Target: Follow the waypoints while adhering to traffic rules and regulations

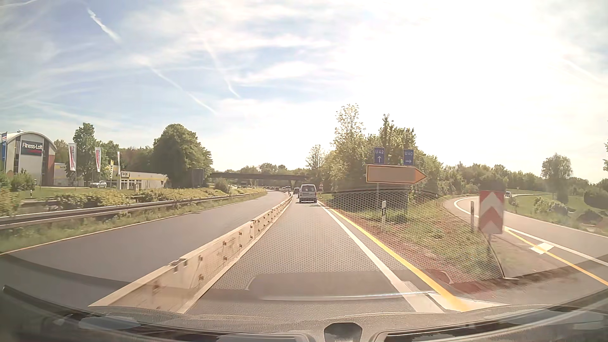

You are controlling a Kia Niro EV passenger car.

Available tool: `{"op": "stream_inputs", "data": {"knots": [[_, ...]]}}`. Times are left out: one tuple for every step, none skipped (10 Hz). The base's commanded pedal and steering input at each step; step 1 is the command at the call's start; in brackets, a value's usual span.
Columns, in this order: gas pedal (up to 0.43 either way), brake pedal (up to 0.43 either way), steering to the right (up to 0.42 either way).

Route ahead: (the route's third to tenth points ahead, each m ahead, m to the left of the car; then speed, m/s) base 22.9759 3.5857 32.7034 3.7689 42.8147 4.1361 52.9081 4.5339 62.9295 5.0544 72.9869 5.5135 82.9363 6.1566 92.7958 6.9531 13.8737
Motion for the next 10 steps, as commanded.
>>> {"op": "stream_inputs", "data": {"knots": [[0.020,0.000,-0.001],[0.020,0.000,-0.002],[0.020,0.000,-0.003],[0.020,0.000,-0.004],[0.020,0.000,-0.004],[0.028,0.000,-0.004],[0.028,0.000,-0.004],[0.028,0.000,-0.004],[0.028,0.000,-0.004],[0.028,0.000,-0.004]]}}
